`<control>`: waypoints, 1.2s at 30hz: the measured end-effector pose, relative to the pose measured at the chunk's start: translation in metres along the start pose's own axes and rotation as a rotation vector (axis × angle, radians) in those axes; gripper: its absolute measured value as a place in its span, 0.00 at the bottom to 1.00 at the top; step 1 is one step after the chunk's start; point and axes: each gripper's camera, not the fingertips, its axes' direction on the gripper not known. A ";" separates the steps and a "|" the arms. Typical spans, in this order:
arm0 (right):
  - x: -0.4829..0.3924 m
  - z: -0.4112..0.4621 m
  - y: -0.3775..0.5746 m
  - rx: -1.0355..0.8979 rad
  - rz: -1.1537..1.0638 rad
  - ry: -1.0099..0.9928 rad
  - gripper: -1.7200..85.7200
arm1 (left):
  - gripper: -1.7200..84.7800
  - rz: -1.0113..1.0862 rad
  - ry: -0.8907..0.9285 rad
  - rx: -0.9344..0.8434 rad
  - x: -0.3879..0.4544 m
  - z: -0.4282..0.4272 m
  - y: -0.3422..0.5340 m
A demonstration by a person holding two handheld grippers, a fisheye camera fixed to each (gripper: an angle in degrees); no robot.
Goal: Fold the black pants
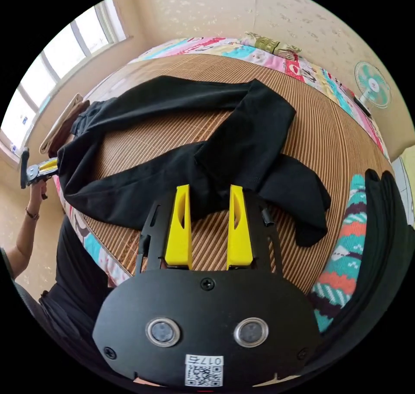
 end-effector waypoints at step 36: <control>-0.077 -0.137 0.042 0.197 0.275 0.597 0.09 | 0.12 -0.362 0.322 0.079 -0.042 0.002 0.051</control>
